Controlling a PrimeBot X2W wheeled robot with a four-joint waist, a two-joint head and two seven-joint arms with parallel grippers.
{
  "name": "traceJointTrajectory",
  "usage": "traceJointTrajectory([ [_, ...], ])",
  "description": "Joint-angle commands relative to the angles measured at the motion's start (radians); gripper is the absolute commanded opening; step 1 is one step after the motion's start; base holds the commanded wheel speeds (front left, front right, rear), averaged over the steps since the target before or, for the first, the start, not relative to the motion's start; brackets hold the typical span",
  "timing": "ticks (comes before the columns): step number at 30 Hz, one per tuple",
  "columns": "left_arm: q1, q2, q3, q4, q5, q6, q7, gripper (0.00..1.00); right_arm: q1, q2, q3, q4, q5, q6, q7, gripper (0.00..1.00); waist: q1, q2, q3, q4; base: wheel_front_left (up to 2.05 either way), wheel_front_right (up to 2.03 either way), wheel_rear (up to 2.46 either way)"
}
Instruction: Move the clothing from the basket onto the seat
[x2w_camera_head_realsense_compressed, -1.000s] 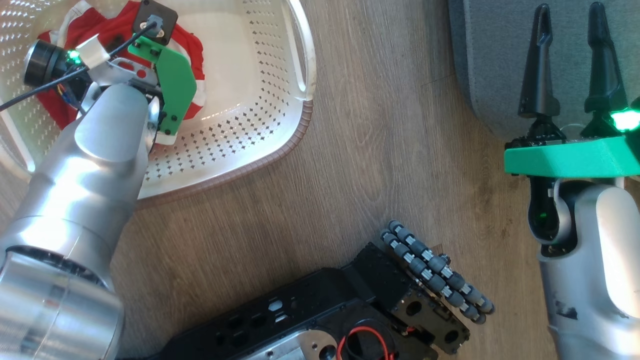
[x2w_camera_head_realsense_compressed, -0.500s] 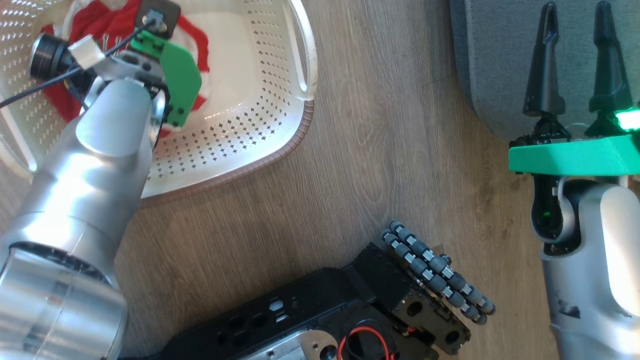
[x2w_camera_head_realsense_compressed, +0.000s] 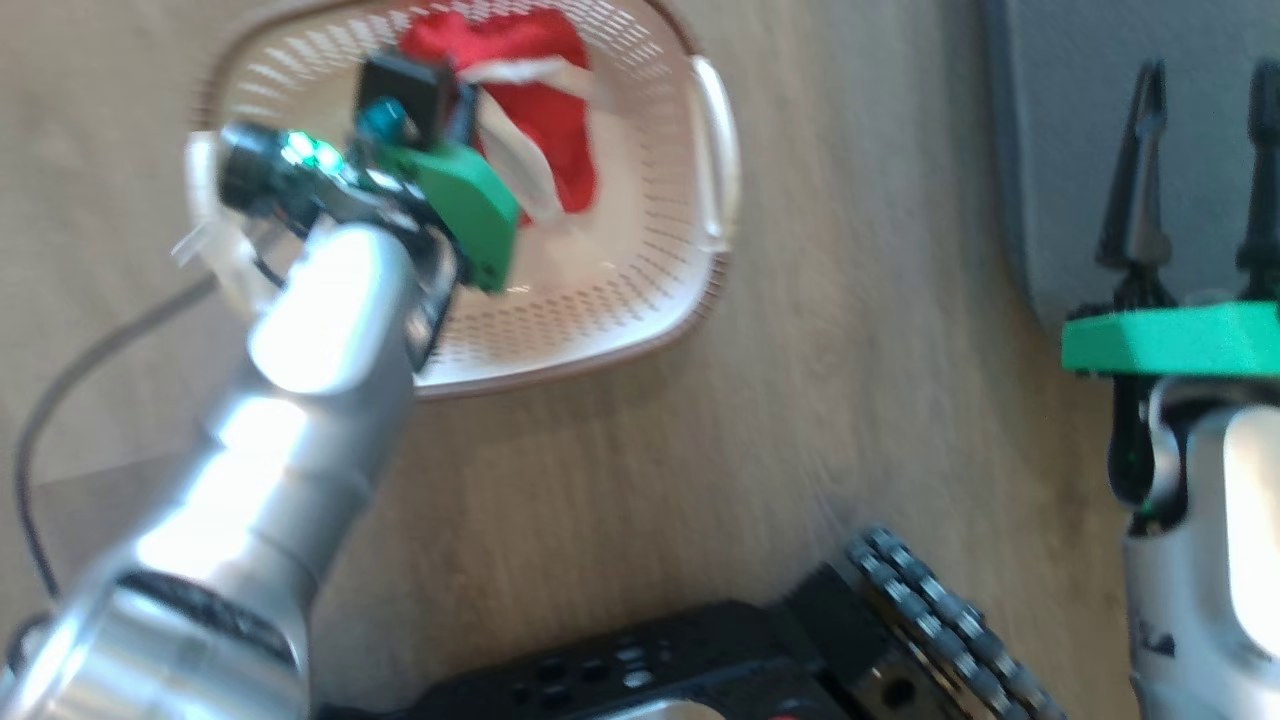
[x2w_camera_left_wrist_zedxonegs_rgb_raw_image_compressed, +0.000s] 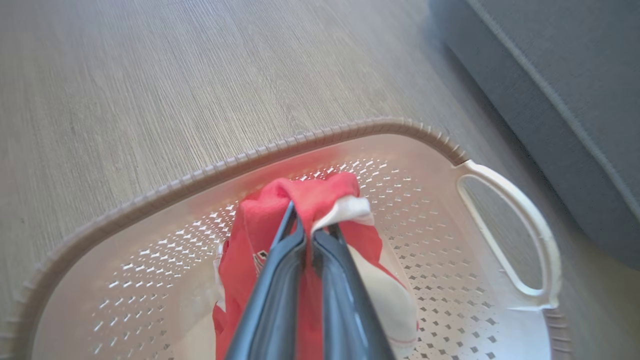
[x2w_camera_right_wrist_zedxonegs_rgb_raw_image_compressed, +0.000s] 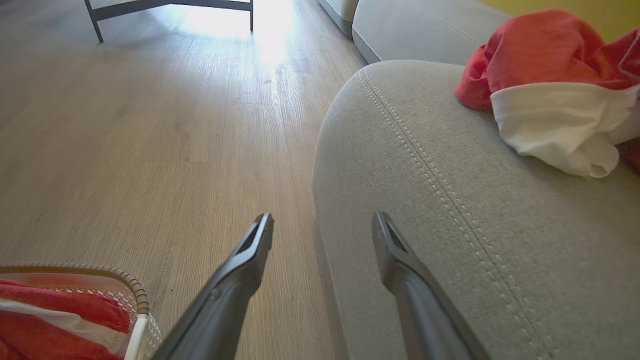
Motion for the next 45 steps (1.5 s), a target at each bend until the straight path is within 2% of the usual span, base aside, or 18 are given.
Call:
traceJointTrajectory([
  [1, 0.049, 0.002, 0.019, -0.066, -0.011, 0.001, -0.014, 0.00, 0.057, -0.005, -0.002, -0.020, -0.021, 0.007, -0.005, 1.00, 0.0000, -0.0001, -0.100, 0.107, 0.00, 0.00, 0.00],
  [10, 0.311, 0.018, 0.036, -0.493, -0.045, 0.056, -0.021, 0.00, 0.125, -0.005, -0.041, 0.002, -0.127, 0.007, -0.005, 1.00, 0.0000, -0.0001, -0.278, 0.290, 0.00, 0.00, 0.00],
  [16, 0.438, 0.074, 0.051, -0.705, -0.066, 0.102, -0.001, 0.00, 0.158, -0.022, -0.013, 0.026, -0.169, 0.007, -0.005, 1.00, 0.0000, -0.0001, -0.393, 0.376, 0.00, 0.00, 0.00],
  [22, 0.526, 0.141, 0.080, -0.866, -0.080, 0.148, 0.032, 0.00, 0.174, -0.052, 0.061, 0.048, -0.166, 0.007, -0.005, 1.00, 0.0000, -0.0001, -0.490, 0.424, 0.00, 0.00, 0.00],
  [25, 0.555, 0.167, 0.093, -0.926, -0.087, 0.164, 0.046, 0.00, 0.177, -0.065, 0.120, 0.063, -0.153, 0.007, -0.005, 1.00, 0.0000, -0.0001, -0.531, 0.439, 0.00, 0.00, 0.00],
  [30, 0.581, 0.207, 0.110, -0.987, -0.098, 0.176, 0.074, 0.00, 0.159, -0.092, 0.281, 0.100, -0.107, 0.007, -0.005, 1.00, 0.0000, -0.0001, -0.592, 0.450, 0.00, 0.00, 0.00],
  [34, 0.576, 0.232, 0.109, -1.015, -0.092, 0.174, 0.095, 0.00, 0.119, -0.116, 0.407, 0.130, -0.061, 0.007, -0.002, 1.00, 0.0000, -0.0001, -0.634, 0.459, 0.00, 0.00, 0.00],
  [45, 0.546, 0.272, 0.093, -1.048, -0.077, 0.163, 0.147, 0.00, -0.001, -0.158, 0.626, 0.131, 0.051, 0.007, 0.038, 1.00, 0.0000, -0.0001, -0.694, 0.478, 0.00, 0.00, 0.00],
])
